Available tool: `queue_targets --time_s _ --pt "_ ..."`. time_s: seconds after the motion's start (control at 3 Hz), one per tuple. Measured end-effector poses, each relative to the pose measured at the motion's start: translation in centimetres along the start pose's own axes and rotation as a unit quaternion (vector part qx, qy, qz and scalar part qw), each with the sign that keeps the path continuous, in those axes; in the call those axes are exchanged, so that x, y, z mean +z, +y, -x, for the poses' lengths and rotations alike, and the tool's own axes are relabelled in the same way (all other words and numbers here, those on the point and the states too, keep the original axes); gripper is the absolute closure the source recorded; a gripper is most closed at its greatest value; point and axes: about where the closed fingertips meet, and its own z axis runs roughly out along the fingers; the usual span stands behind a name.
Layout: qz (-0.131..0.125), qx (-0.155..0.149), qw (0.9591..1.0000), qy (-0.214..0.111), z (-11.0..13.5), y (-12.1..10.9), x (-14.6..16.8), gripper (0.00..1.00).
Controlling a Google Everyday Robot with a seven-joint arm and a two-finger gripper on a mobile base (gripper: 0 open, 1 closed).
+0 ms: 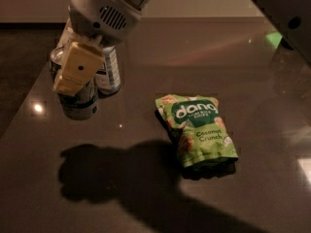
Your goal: Pick 7up can
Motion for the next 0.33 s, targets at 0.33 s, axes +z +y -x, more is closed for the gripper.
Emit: queue_targets --time_s 0.33 --pt "-0.002 -0.002 1.0000 -0.001 0.24 -0.01 -0.34 1.00"
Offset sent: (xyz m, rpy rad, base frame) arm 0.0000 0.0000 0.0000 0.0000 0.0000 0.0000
